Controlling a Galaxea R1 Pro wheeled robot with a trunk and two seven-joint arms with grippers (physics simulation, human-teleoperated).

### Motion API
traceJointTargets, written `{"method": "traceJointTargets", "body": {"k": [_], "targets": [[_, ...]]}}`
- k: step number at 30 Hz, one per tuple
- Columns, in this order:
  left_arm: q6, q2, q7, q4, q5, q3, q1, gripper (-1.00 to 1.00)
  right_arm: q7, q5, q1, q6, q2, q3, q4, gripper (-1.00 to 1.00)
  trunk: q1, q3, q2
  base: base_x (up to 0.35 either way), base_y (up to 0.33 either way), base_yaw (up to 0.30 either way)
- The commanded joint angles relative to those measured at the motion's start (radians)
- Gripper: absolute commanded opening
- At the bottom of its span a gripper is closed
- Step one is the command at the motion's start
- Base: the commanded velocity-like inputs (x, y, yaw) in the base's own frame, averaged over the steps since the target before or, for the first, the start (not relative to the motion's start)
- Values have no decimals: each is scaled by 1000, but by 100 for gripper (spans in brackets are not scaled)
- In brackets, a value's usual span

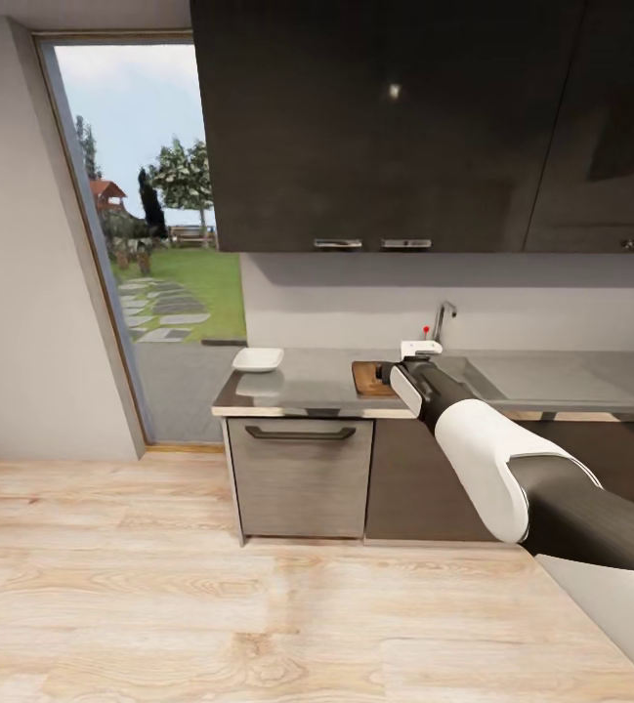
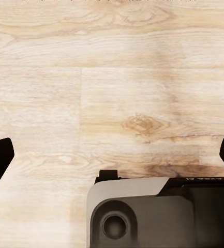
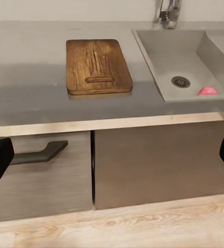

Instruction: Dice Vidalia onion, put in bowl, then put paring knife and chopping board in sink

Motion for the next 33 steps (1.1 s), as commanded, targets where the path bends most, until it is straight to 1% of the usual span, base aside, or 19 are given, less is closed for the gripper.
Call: {"method": "traceJointTargets", "body": {"k": [1, 5, 17, 29, 33], "targets": [[-1, 0, -1, -1, 0, 0, 0, 100, -4, -3, -1, 5, 0, -1, -1, 100, -4, 2, 6, 0, 0, 0], [-1, 0, -1, -1, 0, 0, 0, 100, -4, -3, -1, 5, 0, -1, -1, 100, -19, 14, 34, 0, 0, 0], [-2, 0, -1, -4, 0, 0, 0, 100, -4, -2, 1, 5, 0, -1, -1, 100, -19, 14, 34, 19, 18, 0], [-1, 0, -1, -1, 0, 0, 0, 100, -12, -3, 2, 6, 3, -1, 0, 100, -19, 14, 34, 195, 246, -5], [-1, -1, -1, -1, 0, -1, 0, 100, -12, -3, 3, 6, 3, -3, -1, 100, -19, 16, 34, 173, 296, -168]]}}
